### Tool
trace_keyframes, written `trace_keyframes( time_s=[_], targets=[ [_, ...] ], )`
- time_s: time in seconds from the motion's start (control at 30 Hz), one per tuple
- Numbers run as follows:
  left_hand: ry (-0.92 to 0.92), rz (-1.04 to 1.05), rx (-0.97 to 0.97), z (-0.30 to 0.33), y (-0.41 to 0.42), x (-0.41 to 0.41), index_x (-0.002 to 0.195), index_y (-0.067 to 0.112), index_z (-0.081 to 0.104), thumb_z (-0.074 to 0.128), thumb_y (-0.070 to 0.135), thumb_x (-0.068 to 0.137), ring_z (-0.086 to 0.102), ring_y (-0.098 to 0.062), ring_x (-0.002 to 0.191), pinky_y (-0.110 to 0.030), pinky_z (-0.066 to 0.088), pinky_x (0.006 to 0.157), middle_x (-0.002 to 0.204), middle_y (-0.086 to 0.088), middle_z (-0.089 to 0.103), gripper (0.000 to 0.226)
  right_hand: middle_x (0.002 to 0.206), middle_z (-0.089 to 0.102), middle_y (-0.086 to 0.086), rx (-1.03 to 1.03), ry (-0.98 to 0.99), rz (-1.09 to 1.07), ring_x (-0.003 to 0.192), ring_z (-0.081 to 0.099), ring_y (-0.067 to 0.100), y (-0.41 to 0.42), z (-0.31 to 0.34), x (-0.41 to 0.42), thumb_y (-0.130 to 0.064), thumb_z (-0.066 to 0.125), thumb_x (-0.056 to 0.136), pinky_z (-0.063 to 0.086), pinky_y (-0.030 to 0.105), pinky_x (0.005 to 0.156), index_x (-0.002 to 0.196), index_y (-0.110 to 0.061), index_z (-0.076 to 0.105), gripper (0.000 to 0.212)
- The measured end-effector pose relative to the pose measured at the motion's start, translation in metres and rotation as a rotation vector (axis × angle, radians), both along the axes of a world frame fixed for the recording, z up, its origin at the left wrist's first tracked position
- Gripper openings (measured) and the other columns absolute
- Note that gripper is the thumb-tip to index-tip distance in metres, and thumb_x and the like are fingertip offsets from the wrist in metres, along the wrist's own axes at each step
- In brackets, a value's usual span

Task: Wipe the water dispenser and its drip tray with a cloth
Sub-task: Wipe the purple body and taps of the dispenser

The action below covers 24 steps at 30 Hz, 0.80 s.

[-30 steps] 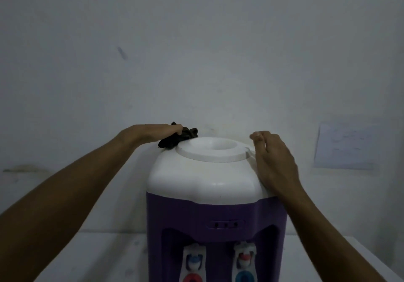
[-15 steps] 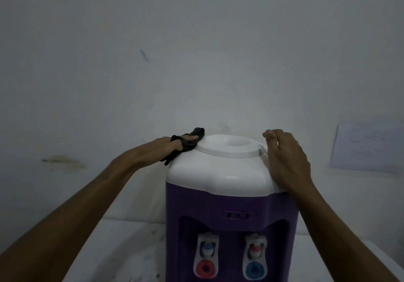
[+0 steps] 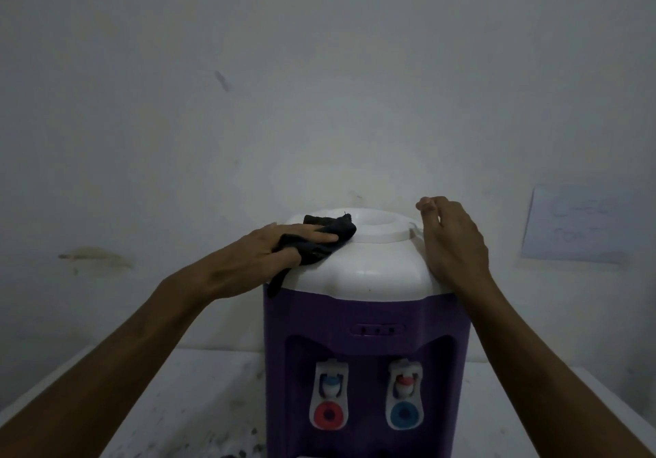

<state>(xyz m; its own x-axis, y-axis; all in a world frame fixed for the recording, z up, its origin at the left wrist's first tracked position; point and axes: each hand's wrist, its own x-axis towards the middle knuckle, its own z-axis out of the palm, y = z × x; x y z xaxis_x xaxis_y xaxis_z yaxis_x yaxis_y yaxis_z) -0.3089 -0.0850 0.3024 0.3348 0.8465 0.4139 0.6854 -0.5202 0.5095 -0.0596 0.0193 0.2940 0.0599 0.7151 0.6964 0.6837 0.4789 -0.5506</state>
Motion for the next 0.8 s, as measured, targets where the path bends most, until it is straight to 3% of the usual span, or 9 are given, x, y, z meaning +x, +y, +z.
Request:
trace_keyframes(
  time_s=[0.1, 0.17, 0.3, 0.37, 0.43, 0.57, 0.8],
  targets=[
    [0.019, -0.003, 0.044, -0.003, -0.009, 0.010, 0.106, 0.071, 0.048, 0.037, 0.025, 0.080, 0.032, 0.029, 0.109, 0.005, 0.023, 0.088, 0.113, 0.057, 0.034, 0.054, 0.128, 0.055, 0.003, 0.014, 0.032, 0.018, 0.113, 0.050, 0.022, 0.000, -0.001, 0.000, -0.041, 0.026, 0.101, 0.036, 0.036, 0.089, 0.123, -0.020, 0.054, 0.042],
    [0.107, 0.028, 0.122, -0.009, -0.011, 0.016, 0.116, 0.068, 0.043, 0.037, 0.027, 0.080, 0.027, 0.021, 0.122, 0.002, 0.010, 0.097, 0.126, 0.052, 0.028, 0.055, 0.126, 0.057, 0.001, 0.060, 0.112, 0.082, 0.112, 0.052, 0.018, -0.001, 0.000, 0.002, -0.041, 0.028, 0.101, 0.037, 0.032, 0.092, 0.121, -0.019, 0.057, 0.042],
    [0.257, 0.045, 0.302, -0.029, -0.020, 0.038, 0.132, 0.053, 0.038, 0.033, 0.037, 0.075, 0.013, 0.011, 0.138, -0.021, -0.010, 0.114, 0.144, 0.037, 0.022, 0.059, 0.114, 0.065, -0.003, 0.157, 0.531, 0.365, 0.107, 0.058, 0.008, -0.014, 0.003, 0.015, -0.025, 0.034, 0.100, 0.045, 0.029, 0.099, 0.106, -0.017, 0.065, 0.032],
    [0.335, 0.087, 0.438, -0.044, -0.023, 0.048, 0.137, 0.047, 0.036, 0.036, 0.036, 0.078, 0.009, 0.004, 0.142, -0.035, -0.008, 0.117, 0.149, 0.028, 0.021, 0.060, 0.109, 0.068, 0.001, 0.162, 0.794, 0.479, 0.106, 0.062, 0.010, -0.024, 0.003, 0.022, -0.025, 0.035, 0.100, 0.047, 0.031, 0.099, 0.098, -0.018, 0.066, 0.032],
    [0.419, 0.139, 0.577, -0.061, -0.020, 0.055, 0.139, 0.040, 0.037, 0.041, 0.035, 0.079, 0.010, -0.007, 0.145, -0.051, 0.001, 0.117, 0.153, 0.017, 0.024, 0.060, 0.106, 0.069, 0.002, 0.146, 0.931, 0.521, 0.104, 0.064, 0.013, -0.033, -0.003, 0.031, -0.029, 0.034, 0.102, 0.049, 0.032, 0.096, 0.095, -0.018, 0.066, 0.035],
    [0.566, 0.233, 0.726, -0.080, -0.012, 0.079, 0.140, 0.033, 0.039, 0.044, 0.040, 0.082, 0.012, -0.019, 0.146, -0.063, 0.008, 0.113, 0.154, 0.007, 0.027, 0.060, 0.102, 0.069, 0.001, 0.105, 0.962, 0.507, 0.102, 0.065, 0.014, -0.046, -0.030, 0.049, -0.032, 0.031, 0.102, 0.052, 0.033, 0.090, 0.095, -0.018, 0.065, 0.038],
    [0.797, 0.347, 0.774, -0.082, 0.009, 0.149, 0.143, 0.025, 0.038, 0.030, 0.050, 0.089, 0.016, -0.027, 0.145, -0.058, 0.002, 0.114, 0.155, -0.003, 0.026, 0.060, 0.098, 0.071, 0.003, 0.007, 0.954, 0.439, 0.098, 0.066, 0.016, -0.051, -0.063, 0.072, -0.036, 0.030, 0.102, 0.051, 0.032, 0.078, 0.095, -0.017, 0.066, 0.041]
  ],
)
